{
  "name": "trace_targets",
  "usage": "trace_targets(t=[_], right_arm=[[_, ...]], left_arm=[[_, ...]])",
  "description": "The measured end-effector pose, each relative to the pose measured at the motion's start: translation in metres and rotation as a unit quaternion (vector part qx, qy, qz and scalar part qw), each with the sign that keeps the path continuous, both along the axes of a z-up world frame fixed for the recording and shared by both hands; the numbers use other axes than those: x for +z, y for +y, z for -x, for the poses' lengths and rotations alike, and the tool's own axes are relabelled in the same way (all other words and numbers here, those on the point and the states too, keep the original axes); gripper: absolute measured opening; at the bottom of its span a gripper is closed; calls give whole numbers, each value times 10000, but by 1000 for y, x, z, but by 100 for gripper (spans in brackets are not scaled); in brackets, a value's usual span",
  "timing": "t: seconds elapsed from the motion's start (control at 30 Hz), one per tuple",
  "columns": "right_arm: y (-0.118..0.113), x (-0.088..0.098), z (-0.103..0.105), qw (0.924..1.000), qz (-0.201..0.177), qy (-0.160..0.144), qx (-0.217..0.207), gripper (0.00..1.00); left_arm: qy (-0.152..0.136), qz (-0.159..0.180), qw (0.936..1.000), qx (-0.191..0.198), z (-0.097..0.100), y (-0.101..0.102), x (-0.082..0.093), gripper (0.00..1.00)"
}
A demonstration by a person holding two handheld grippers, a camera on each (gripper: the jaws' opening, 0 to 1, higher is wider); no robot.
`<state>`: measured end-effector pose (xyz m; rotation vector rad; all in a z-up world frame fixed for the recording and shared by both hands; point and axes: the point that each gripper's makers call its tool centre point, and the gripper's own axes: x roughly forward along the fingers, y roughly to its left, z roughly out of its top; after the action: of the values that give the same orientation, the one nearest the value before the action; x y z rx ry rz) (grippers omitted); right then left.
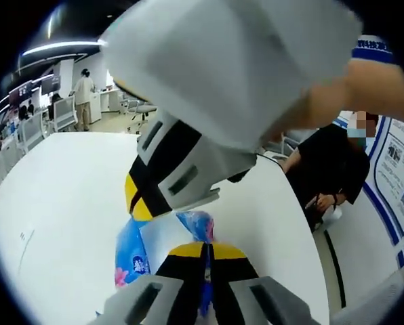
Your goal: Operate the shoe box by opening the lid, removing the specified soft item, and placing it in the target area until the item is outside and the box remains undamaged.
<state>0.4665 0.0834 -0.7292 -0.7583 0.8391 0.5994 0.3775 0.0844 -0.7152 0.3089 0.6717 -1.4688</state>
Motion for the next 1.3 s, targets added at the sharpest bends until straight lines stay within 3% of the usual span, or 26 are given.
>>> trace_targets(t=[0.13, 0.27, 0.57, 0.77, 0.97, 1.3], right_arm=[[-2, -2, 1, 9999, 14, 63, -86, 0], [-3, -2, 2, 9999, 15, 78, -118, 1], [-6, 8, 6, 9986, -356, 104, -381, 9], [-4, 14, 7, 9976, -519, 87, -442, 15], [3, 23, 15, 9966, -697, 104, -419, 23], [15, 48, 29, 9956, -862, 54, -364, 37]], left_arm=[[-68, -91, 9999, -13, 0, 2, -2, 4], [45, -97, 9999, -61, 5, 2, -3, 13], [-261, -175, 9994, -128, 1, 19, 5, 20], [-316, -245, 9992, -83, -3, 37, 8, 25], [-401, -175, 9990, 110, -9, 58, 24, 30], [-463, -309, 9973, 484, -16, 108, 44, 42]])
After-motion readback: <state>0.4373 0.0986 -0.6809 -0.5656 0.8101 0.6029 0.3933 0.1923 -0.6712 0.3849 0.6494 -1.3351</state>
